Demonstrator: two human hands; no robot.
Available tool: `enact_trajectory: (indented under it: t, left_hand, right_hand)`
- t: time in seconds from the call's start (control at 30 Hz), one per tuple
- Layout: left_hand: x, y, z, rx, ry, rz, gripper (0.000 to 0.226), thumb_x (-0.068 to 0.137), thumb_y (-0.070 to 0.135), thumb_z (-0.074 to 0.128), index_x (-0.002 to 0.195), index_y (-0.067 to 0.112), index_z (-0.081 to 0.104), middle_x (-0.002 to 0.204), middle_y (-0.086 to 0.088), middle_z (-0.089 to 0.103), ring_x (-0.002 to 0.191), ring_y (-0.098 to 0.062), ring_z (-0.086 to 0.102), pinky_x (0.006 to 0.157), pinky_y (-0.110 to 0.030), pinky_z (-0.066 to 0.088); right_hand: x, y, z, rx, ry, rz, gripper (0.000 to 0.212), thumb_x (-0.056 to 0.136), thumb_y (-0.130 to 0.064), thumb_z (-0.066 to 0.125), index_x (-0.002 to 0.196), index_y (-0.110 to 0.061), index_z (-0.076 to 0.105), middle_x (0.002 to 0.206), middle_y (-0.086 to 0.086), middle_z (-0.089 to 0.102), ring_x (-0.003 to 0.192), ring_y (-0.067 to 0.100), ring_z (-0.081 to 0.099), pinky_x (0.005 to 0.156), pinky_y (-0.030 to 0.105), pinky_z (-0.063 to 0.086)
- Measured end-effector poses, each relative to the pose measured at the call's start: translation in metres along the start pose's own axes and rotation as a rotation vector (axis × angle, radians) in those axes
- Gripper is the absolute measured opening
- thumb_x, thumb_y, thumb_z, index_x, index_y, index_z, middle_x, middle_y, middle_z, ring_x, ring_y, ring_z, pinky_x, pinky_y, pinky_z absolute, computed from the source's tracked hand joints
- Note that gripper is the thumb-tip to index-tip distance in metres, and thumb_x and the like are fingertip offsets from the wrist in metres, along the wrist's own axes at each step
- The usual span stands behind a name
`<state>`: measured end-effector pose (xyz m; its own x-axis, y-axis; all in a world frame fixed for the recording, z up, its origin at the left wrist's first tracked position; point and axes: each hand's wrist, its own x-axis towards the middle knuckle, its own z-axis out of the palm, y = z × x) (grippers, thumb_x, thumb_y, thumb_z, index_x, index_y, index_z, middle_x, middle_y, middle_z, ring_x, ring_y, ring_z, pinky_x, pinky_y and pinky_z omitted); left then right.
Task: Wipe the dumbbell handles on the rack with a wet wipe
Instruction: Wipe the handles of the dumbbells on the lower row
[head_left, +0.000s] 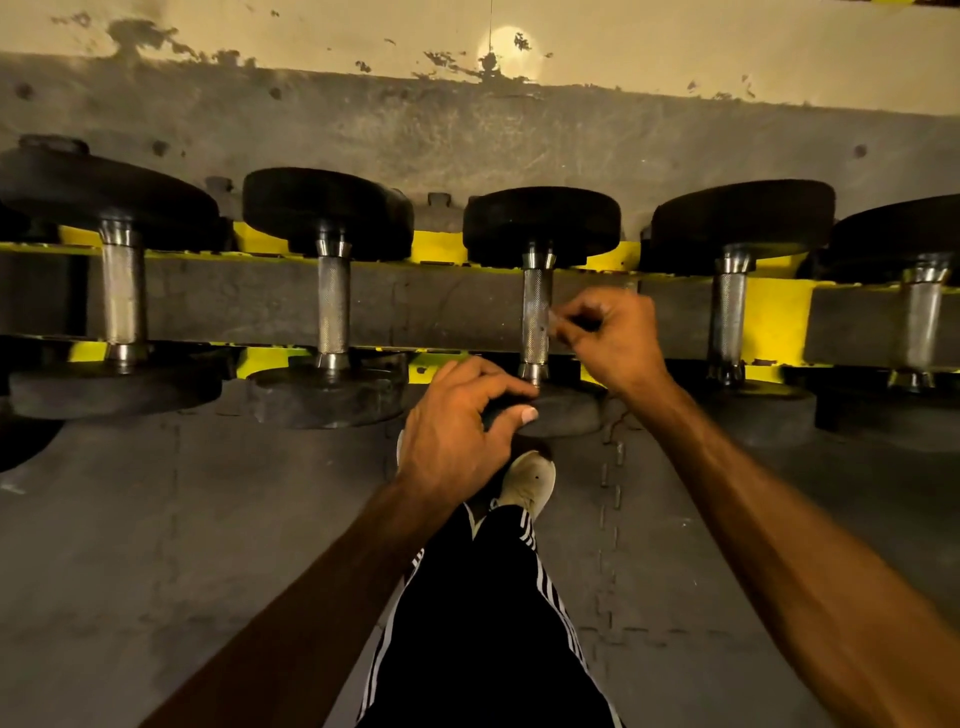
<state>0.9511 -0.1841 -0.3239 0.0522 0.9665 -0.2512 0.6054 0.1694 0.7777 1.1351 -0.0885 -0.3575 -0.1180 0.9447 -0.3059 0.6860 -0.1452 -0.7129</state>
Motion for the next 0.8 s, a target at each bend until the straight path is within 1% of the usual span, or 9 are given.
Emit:
enact_trajectory:
  t: [0.07,0.13,0.27,0.37,0.47,0.53,0.67,0.7,0.8]
  left_hand:
    - [0.002,0.001,-0.001,-0.003,0.000,-0.001,0.019,0.081,0.034,0.072,0.099,0.030,0.078,0.098,0.013,0.065,0.102,-0.009,0.055,0.086,-0.031,0.047]
    - [0.002,0.001,0.000,0.002,0.011,0.014,0.018,0.081,0.032,0.073,0.097,0.029,0.078,0.097,0.012,0.065,0.100,-0.010,0.055,0.085,-0.030,0.046]
    - [0.001,0.001,0.003,-0.004,0.036,-0.005,0.016,0.080,0.029,0.075,0.095,0.030,0.078,0.094,0.011,0.063,0.098,-0.011,0.054,0.080,-0.028,0.045]
    - [0.002,0.000,0.002,-0.014,0.022,-0.018,0.016,0.079,0.030,0.076,0.095,0.031,0.078,0.093,0.011,0.063,0.098,-0.012,0.055,0.081,-0.034,0.048]
    - [0.004,0.001,-0.001,-0.003,-0.007,-0.007,0.016,0.079,0.032,0.075,0.094,0.031,0.078,0.092,0.011,0.063,0.098,-0.012,0.055,0.080,-0.035,0.049]
    - [0.005,0.000,-0.002,0.012,-0.012,0.009,0.016,0.079,0.033,0.074,0.095,0.032,0.078,0.092,0.012,0.063,0.097,-0.011,0.055,0.080,-0.036,0.049]
    - [0.004,-0.001,0.002,-0.003,0.038,0.009,0.015,0.078,0.032,0.075,0.093,0.031,0.079,0.089,0.011,0.063,0.093,-0.012,0.057,0.076,-0.036,0.050]
    - [0.004,-0.001,0.003,0.000,0.049,0.009,0.015,0.078,0.032,0.075,0.092,0.030,0.079,0.088,0.011,0.063,0.092,-0.012,0.057,0.076,-0.036,0.050]
    - [0.002,0.000,0.004,-0.004,0.060,0.010,0.015,0.078,0.030,0.076,0.093,0.030,0.079,0.089,0.011,0.064,0.092,-0.011,0.057,0.077,-0.034,0.048]
  right_hand:
    - [-0.014,0.005,-0.010,0.002,-0.261,0.054,0.016,0.078,-0.009,0.080,0.080,-0.024,0.073,0.079,-0.008,0.071,0.075,0.002,0.068,0.076,0.034,0.061]
    - [-0.018,0.005,-0.018,0.119,-0.392,0.105,0.021,0.075,-0.004,0.081,0.078,-0.024,0.074,0.081,-0.004,0.075,0.080,0.005,0.071,0.080,0.035,0.061]
    - [0.009,-0.011,0.003,0.322,-0.168,0.126,0.024,0.074,-0.006,0.083,0.074,-0.029,0.074,0.082,-0.001,0.076,0.080,0.017,0.074,0.078,0.048,0.061]
    - [0.022,-0.026,0.020,0.220,0.060,-0.017,0.012,0.077,-0.013,0.082,0.086,-0.019,0.077,0.087,-0.002,0.075,0.081,0.011,0.072,0.078,0.040,0.060]
    - [0.008,-0.027,0.017,0.032,0.183,-0.113,0.009,0.082,-0.014,0.076,0.091,-0.013,0.076,0.091,-0.001,0.074,0.084,0.009,0.068,0.077,0.030,0.057]
    - [-0.006,-0.020,0.011,-0.026,0.147,-0.073,0.006,0.083,-0.012,0.076,0.088,-0.015,0.075,0.088,-0.002,0.072,0.082,0.008,0.066,0.075,0.029,0.057]
    - [-0.016,-0.006,-0.005,-0.100,-0.253,-0.004,0.015,0.077,-0.009,0.082,0.082,-0.022,0.076,0.082,-0.006,0.073,0.075,-0.005,0.064,0.074,0.023,0.059]
    - [-0.012,-0.004,-0.006,-0.085,-0.255,0.001,0.016,0.076,-0.009,0.083,0.080,-0.023,0.076,0.082,-0.006,0.074,0.074,-0.005,0.065,0.074,0.024,0.059]
    - [-0.002,-0.001,0.001,0.126,-0.019,0.098,0.024,0.076,-0.006,0.083,0.078,-0.028,0.072,0.084,-0.007,0.074,0.079,0.005,0.071,0.075,0.034,0.061]
